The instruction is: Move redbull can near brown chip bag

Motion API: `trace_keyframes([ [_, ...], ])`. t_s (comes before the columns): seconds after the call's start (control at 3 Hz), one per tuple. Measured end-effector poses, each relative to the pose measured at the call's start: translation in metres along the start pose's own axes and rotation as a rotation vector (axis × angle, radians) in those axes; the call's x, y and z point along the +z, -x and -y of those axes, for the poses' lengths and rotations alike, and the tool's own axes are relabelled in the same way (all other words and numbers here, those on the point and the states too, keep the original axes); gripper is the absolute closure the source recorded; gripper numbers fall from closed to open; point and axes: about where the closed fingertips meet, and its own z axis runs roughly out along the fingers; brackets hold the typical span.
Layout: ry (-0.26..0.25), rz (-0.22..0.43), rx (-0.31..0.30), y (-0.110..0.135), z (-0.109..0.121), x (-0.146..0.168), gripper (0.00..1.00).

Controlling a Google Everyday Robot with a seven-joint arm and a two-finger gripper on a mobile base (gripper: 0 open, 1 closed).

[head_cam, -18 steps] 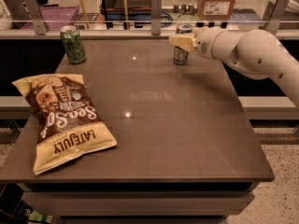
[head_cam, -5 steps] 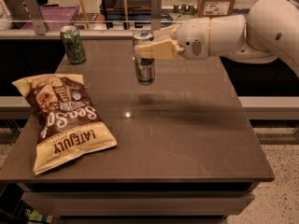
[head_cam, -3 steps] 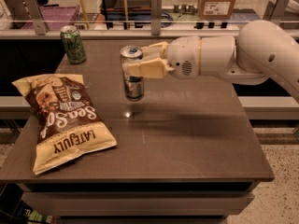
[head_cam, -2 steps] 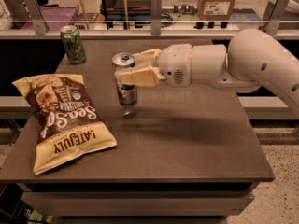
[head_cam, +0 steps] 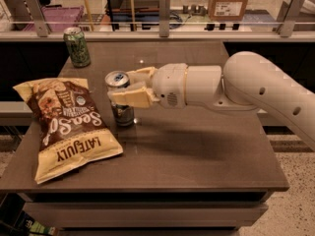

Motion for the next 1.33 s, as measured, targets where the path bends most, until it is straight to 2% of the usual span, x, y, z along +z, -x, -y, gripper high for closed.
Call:
trace_keyframes([
  [0.67, -0.030, -0.001, 0.007, -0.0209, -0.0043, 0.0031, 1.00],
  [1.0, -0.030, -0.001, 0.007, -0.0208, -0.0045, 0.0033, 0.83],
  [1.33, -0.026, -0.001, 0.005, -0.0201, -0.0060, 0.0049, 0.60],
])
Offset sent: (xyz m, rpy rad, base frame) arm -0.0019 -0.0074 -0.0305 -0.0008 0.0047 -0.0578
